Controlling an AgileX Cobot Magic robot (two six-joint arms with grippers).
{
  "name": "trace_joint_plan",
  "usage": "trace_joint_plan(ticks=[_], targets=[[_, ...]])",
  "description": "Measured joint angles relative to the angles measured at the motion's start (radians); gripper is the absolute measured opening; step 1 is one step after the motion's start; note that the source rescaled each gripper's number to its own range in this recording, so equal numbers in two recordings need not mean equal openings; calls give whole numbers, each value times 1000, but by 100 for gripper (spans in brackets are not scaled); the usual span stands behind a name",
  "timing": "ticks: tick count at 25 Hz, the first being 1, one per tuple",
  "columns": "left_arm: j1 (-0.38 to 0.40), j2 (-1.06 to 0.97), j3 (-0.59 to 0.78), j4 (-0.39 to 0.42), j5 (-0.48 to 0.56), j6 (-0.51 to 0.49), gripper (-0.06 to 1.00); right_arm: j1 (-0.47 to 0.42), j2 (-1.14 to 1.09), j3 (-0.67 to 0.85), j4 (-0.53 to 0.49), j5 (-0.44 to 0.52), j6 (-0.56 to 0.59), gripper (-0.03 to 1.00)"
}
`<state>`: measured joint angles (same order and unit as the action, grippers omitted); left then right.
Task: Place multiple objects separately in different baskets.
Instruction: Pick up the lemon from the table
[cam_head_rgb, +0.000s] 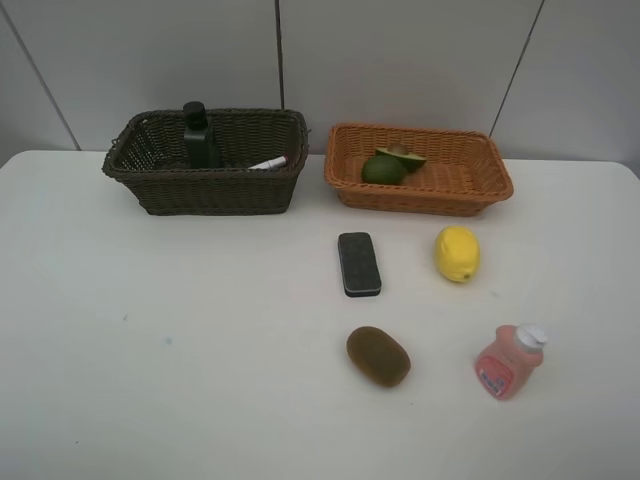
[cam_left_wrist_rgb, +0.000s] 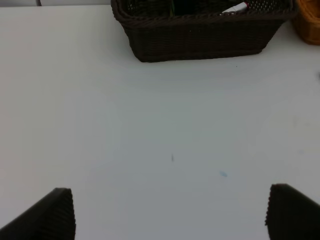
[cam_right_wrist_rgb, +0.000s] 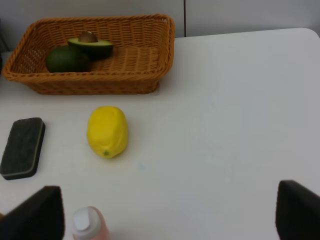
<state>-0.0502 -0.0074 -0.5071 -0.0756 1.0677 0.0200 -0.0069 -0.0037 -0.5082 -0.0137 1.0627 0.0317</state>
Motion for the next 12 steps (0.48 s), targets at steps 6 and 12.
trace_joint_plan(ticks=[6, 12], targets=[[0, 0, 0, 0, -1, 0, 100, 0, 5, 0, 3, 0, 0, 100], [0, 0, 0, 0, -1, 0, 100, 0, 252, -4, -32, -1, 26, 100]])
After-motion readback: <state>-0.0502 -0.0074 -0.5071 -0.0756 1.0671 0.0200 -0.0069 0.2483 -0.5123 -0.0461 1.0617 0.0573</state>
